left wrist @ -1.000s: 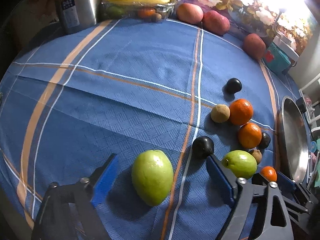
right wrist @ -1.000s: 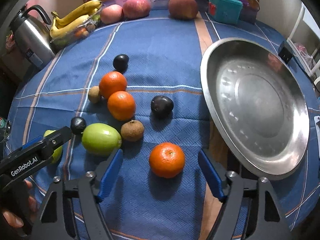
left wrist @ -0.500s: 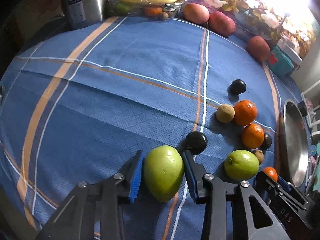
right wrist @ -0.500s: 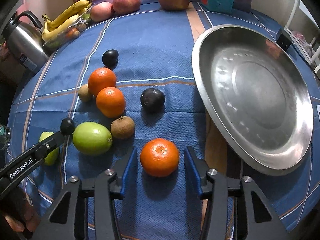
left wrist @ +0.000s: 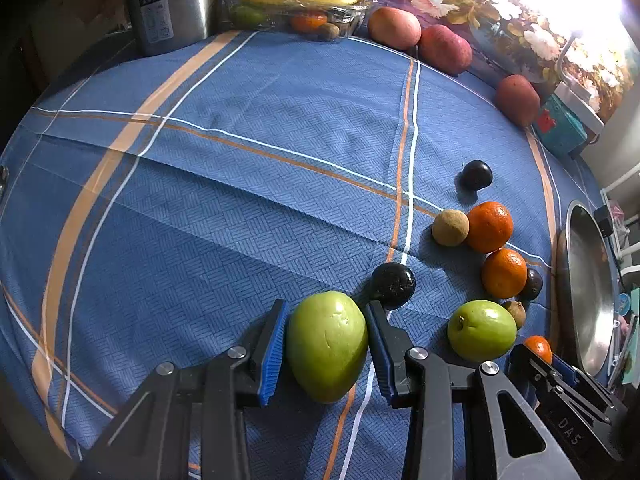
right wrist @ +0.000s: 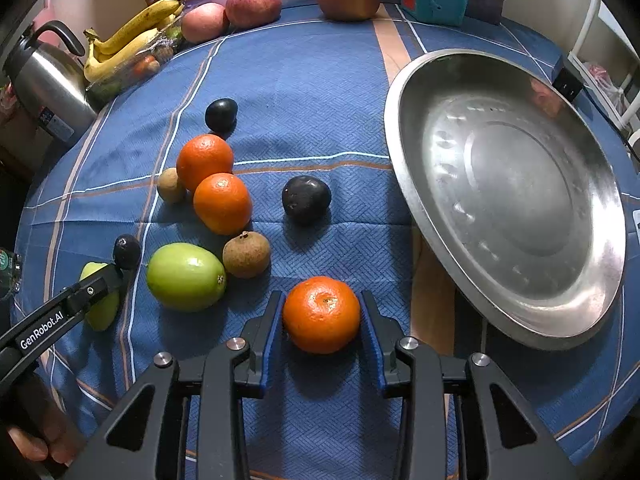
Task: Organize fruits
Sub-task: 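Grasp the green pear with the left tool while the right tool grasps an orange, then carry the green pear and orange over the steel plate with both tools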
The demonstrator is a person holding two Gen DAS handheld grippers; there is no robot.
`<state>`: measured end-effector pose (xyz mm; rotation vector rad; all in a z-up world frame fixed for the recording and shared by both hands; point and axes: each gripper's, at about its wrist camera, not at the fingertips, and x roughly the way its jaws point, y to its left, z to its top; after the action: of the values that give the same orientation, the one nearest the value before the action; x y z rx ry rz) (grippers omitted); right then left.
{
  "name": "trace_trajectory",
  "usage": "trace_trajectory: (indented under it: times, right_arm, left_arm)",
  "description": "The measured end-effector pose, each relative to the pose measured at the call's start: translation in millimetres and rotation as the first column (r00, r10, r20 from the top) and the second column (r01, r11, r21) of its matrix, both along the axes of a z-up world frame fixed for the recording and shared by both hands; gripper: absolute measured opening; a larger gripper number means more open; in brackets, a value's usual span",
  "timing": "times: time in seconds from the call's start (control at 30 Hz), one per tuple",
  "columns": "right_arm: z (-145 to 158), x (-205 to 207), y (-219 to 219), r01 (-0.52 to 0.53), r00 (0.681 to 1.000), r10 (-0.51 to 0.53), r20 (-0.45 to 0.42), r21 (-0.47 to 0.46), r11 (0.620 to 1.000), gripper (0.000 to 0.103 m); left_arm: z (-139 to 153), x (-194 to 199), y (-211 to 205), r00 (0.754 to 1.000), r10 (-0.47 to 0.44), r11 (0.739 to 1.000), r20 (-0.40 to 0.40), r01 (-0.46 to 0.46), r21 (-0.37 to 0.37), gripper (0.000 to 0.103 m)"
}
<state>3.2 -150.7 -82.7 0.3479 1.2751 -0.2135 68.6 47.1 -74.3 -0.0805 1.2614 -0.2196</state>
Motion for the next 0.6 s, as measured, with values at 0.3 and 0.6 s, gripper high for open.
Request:
trace_trajectory:
  times: [0.3,0.6]
  right_arm:
    - [1,1,2,0.015,1.0,-0.015,0.003,0.011,1.0,0.037]
    - [34,-4,-5,0.049,0.993,-0.047,0.106,-0.016,0.999,0.037]
  left_arm:
    - [9,2,3,1.0,-0.002,0.999,0.023,0.003,-0.034,0.041]
    - [39,-2,5,0.995,0.02,0.997,0.097,-0.012,-0.073,0.041]
